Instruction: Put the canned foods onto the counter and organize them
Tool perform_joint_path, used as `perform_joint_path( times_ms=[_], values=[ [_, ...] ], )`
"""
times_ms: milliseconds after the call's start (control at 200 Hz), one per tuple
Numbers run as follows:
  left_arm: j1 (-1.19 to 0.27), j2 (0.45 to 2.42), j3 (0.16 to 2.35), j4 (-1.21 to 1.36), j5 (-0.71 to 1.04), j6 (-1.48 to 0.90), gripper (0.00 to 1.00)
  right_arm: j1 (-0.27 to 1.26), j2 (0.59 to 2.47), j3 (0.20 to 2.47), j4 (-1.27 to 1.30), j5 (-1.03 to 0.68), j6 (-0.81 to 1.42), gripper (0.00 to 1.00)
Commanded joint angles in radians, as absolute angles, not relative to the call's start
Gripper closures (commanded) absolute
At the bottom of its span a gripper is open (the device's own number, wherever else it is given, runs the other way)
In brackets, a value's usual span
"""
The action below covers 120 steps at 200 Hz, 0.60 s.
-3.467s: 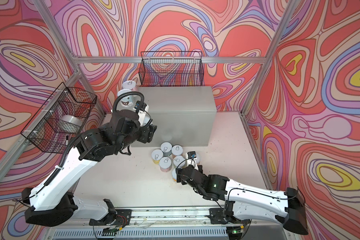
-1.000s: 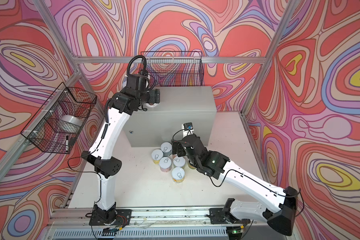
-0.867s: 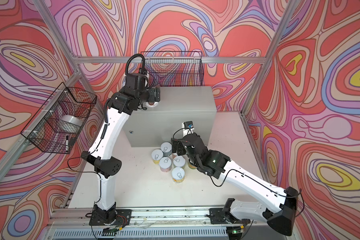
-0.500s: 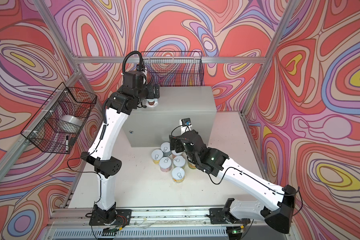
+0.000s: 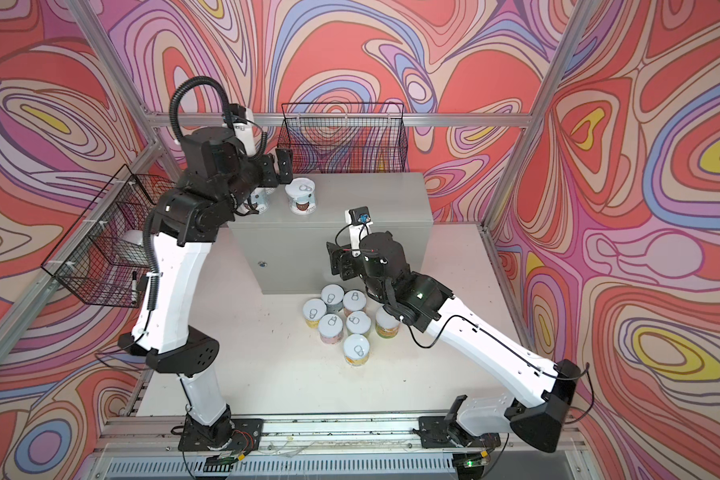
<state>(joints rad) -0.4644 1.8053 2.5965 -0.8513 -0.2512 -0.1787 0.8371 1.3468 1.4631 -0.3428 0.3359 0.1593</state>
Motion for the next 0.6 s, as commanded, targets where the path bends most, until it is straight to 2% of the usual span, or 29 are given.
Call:
perform_joint_path(
  times_ms=[0,105,235,381,456,596],
  values=[
    [-0.459,1.629,2.374,-0.829,-0.169,-0.217,0.01,0.797,1.399,1.542,-0.327,0.282,0.081,0.22],
    [-0.459,1.436,2.033,-0.713,-0.125,-0.249,0.02,0.752,1.451,1.595,-0.318,0.2,0.059,0.26],
    [-0.459,1.265,1.746,-0.652,-0.115,-0.298,0.04,0.712,1.524,1.659,-0.302,0.102,0.035,0.27],
    [-0.459,1.129,1.548,-0.641,-0.097,-0.299,0.05,0.703,1.589,1.709,-0.276,0.028,0.009,0.28],
    [-0.459,1.067,1.448,-0.638,-0.113,-0.301,0.05,0.7,1.626,1.74,-0.275,0.008,0.01,0.32],
    [-0.459,0.999,1.34,-0.663,-0.099,-0.308,0.06,0.696,1.692,1.796,-0.265,-0.012,0.02,0.33]
  ],
)
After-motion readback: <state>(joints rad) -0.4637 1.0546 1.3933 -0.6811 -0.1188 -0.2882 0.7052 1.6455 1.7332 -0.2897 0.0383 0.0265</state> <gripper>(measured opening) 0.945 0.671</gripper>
